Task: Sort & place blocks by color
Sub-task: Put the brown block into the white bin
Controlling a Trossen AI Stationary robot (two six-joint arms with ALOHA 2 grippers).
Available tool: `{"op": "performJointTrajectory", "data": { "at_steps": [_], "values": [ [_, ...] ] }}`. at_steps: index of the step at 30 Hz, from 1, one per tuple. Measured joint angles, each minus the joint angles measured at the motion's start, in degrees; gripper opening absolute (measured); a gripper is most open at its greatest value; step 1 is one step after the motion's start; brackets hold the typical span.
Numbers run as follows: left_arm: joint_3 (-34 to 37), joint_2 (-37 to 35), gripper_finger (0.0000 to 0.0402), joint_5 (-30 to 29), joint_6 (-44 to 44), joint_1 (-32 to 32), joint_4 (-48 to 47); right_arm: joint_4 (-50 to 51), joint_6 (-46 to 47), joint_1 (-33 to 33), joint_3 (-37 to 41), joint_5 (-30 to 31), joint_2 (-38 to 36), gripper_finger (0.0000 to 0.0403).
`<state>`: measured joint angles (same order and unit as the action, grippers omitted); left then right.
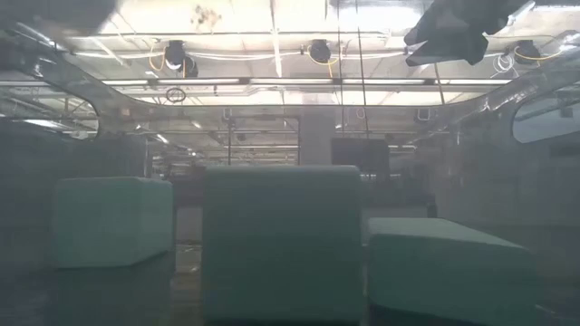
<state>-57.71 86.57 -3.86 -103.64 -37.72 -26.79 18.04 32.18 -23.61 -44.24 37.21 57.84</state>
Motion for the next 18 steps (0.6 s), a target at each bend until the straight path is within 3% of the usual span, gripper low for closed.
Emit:
{"op": "performJointTrajectory", "data": {
  "at_steps": [9, 18],
  "values": [
    [0.0, -3.4, 0.0127, -1.0, 31.5, 13.3, 5.0, 0.0, 0.0, 0.0, 0.0, 0.0, 0.0, 0.0228],
    [0.0, -3.3, 0.0127, -4.4, 65.2, 24.4, 25.4, -0.2, 0.0, 0.0, 0.0, 0.0, 0.0, 0.0228]
  ]
}}
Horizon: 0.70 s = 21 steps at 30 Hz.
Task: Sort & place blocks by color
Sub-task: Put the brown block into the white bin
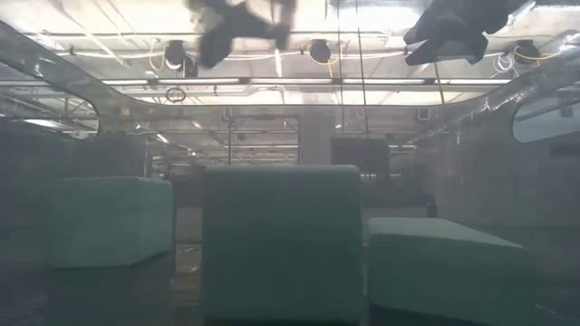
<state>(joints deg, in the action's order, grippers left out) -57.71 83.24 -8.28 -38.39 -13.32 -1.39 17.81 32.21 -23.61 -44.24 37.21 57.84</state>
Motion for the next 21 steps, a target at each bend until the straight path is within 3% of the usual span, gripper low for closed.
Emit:
{"op": "performJointTrajectory", "data": {
  "at_steps": [5, 11, 16, 19, 21],
  "values": [
    [0.0, 0.0, 0.0127, -1.0, 18.3, 3.6, 13.1, -2.8, -0.4, 0.0, 0.0, 0.2, 0.0, 0.0228],
    [0.0, 0.0, 0.0127, -1.1, 30.5, 5.5, 21.5, -6.8, -0.4, 0.0, 0.0, 0.2, 0.2, 0.0228],
    [0.0, 0.0, 0.0127, -3.0, 30.1, 6.0, 24.0, -12.3, -4.4, 1.2, 0.0, 2.8, 0.7, 0.0228],
    [0.0, 0.0, 0.0127, -7.9, 25.9, 6.1, 24.3, -17.0, -12.1, 2.1, 0.0, 6.2, 2.2, 0.0228],
    [0.0, 0.0, 0.0127, -11.3, 23.4, 6.0, 24.2, -21.7, -22.1, 3.0, 0.0, 6.5, 4.0, 0.0228]
  ]
}}
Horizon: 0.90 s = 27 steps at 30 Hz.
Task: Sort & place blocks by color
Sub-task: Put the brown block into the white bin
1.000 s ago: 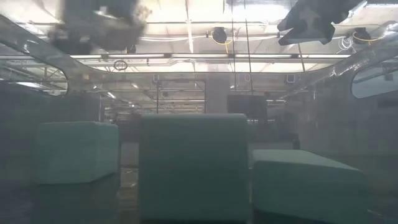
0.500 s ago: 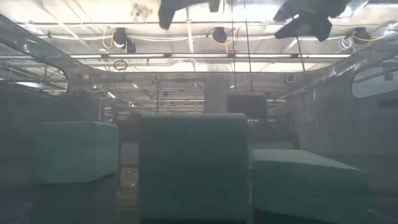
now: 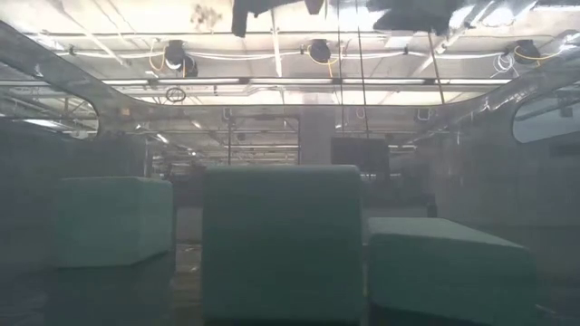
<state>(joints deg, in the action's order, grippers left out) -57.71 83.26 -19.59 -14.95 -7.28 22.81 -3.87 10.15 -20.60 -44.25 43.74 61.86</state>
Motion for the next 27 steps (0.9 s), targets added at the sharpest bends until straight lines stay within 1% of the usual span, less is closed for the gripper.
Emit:
{"op": "performJointTrajectory", "data": {
  "at_steps": [2, 6, 8, 10, 13, 18, 21, 25, 27],
  "values": [
    [0.0, 0.0, 0.0127, -2.9, -1.5, 0.0, 0.1, -4.6, -11.4, 0.8, 0.0, -0.1, 2.4, 0.0228],
    [0.0, 0.0, 0.0127, -7.3, -3.9, 0.0, 1.4, -19.1, -32.1, 2.3, 0.0, -0.2, 8.7, 0.0228],
    [0.0, 0.0, 0.0127, -7.6, -4.8, 0.0, 2.5, -27.4, -40.1, 3.0, 0.0, -0.2, 11.8, 0.0228],
    [0.0, 0.0, 0.0127, -7.6, -5.0, 0.0, 3.8, -35.1, -44.6, 3.4, 0.0, -0.3, 14.5, 0.0228],
    [0.0, 0.0, 0.0127, -7.6, -5.3, 0.0, 5.2, -45.3, -47.7, 4.2, 0.0, -0.1, 17.6, 0.0228],
    [0.0, 0.0, 0.0127, -7.6, -6.1, 0.0, 6.1, -56.5, -48.3, 5.6, 0.0, -0.2, 20.5, 0.0228],
    [0.0, 0.0, 0.0127, -7.6, -6.0, 0.0, 6.3, -59.5, -48.3, 6.9, 0.0, -1.3, 21.9, 0.0225],
    [0.0, 0.0, 0.0127, -7.6, -5.9, 0.0, 6.5, -59.5, -44.2, 8.8, 0.0, -7.3, 22.7, 0.021],
    [0.0, 0.0, 0.0127, -7.5, -6.2, 0.0, 6.5, -59.5, -42.1, 9.8, 0.0, -9.1, 22.7, 0.0201]
  ]
}}
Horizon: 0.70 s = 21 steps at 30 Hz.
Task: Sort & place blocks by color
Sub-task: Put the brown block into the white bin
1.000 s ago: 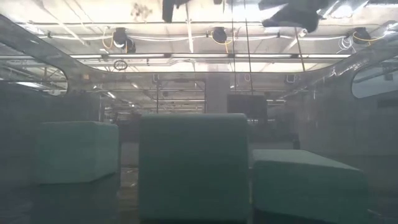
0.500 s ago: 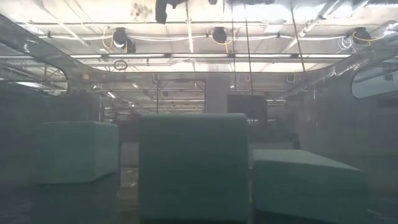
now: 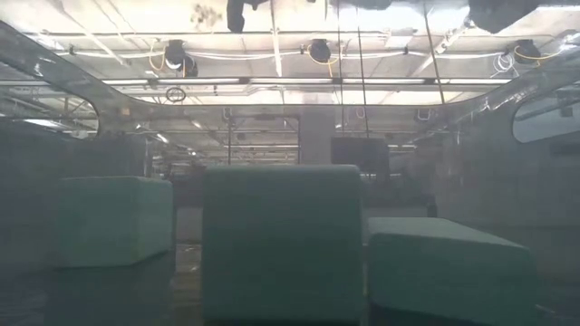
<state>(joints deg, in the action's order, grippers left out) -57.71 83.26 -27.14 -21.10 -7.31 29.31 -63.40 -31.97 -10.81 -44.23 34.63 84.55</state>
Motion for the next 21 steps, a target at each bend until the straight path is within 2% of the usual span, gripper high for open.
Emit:
{"op": "performJointTrajectory", "data": {
  "at_steps": [6, 15, 18, 21],
  "values": [
    [0.0, 0.0, 0.0127, -0.2, -0.1, 0.0, 0.3, -1.1, 1.3, 1.6, 0.0, -0.7, 0.0, 0.0162],
    [0.0, 0.0, 0.0127, -1.2, -0.9, 0.1, 0.1, -1.2, 0.6, 2.2, 0.0, -1.6, 0.0, 0.0049],
    [0.0, -0.1, 0.0132, -1.4, -3.0, 0.1, -0.5, -1.3, 0.5, 2.3, 0.0, -2.2, 0.0, 0.0046],
    [0.0, -0.1, 0.0168, -1.1, -3.1, 0.0, -0.9, -1.2, 1.3, 2.2, 0.0, -1.7, 0.0, 0.0044]
  ]
}}
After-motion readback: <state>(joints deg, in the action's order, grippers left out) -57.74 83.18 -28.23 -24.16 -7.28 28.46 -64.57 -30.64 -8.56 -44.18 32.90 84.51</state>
